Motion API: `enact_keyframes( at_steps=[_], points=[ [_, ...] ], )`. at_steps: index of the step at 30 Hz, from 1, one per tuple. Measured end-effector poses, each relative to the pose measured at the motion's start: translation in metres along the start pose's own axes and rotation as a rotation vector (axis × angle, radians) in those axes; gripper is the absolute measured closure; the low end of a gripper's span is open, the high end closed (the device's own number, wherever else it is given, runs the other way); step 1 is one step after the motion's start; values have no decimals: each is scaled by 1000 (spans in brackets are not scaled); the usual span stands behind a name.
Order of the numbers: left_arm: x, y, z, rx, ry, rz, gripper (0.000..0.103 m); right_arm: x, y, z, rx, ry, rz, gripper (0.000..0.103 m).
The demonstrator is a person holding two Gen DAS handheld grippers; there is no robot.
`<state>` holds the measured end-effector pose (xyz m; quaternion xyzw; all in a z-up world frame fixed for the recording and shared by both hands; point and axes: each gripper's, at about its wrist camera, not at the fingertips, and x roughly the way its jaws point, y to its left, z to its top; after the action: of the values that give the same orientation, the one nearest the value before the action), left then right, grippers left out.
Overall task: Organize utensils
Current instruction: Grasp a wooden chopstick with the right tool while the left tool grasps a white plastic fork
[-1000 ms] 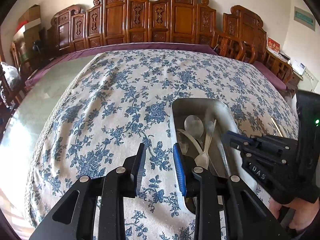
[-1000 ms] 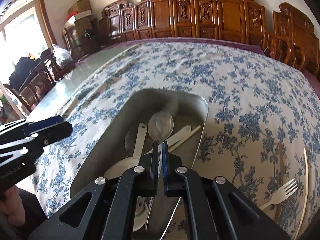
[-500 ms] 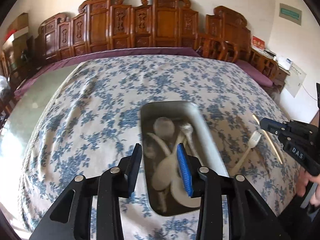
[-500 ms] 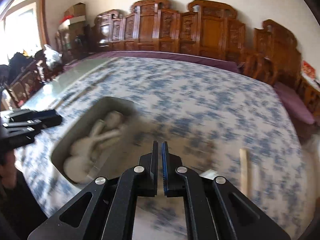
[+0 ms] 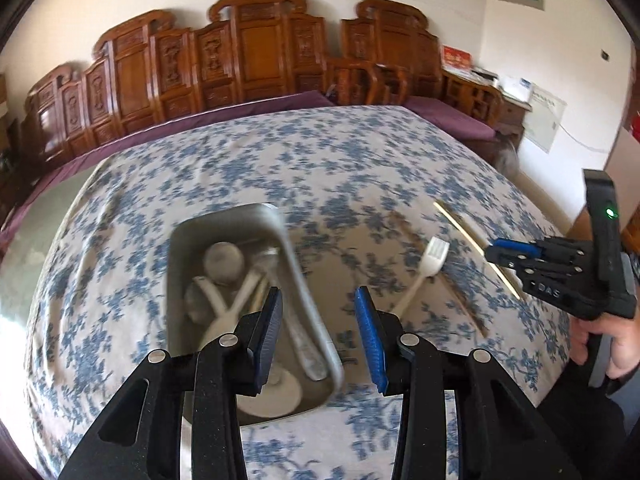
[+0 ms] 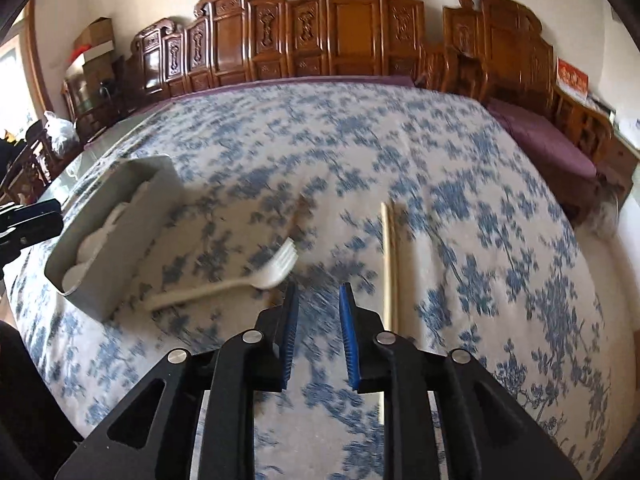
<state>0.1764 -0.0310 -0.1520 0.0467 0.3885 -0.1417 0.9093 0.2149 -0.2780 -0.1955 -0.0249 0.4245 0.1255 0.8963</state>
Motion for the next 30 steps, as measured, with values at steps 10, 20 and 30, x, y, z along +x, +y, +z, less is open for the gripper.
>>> enact_keyframes(
  at_steps=[10, 20, 30],
  points=[
    [45, -50, 3, 117, 108, -40, 67, 2, -30, 9, 78, -24, 7, 80],
    [101, -83, 12, 154, 235, -99, 74, 3, -31, 12, 85, -31, 21, 80],
    [131, -90, 12, 154, 321, -112, 81, 10, -29, 13, 93, -13, 42, 80]
  ],
)
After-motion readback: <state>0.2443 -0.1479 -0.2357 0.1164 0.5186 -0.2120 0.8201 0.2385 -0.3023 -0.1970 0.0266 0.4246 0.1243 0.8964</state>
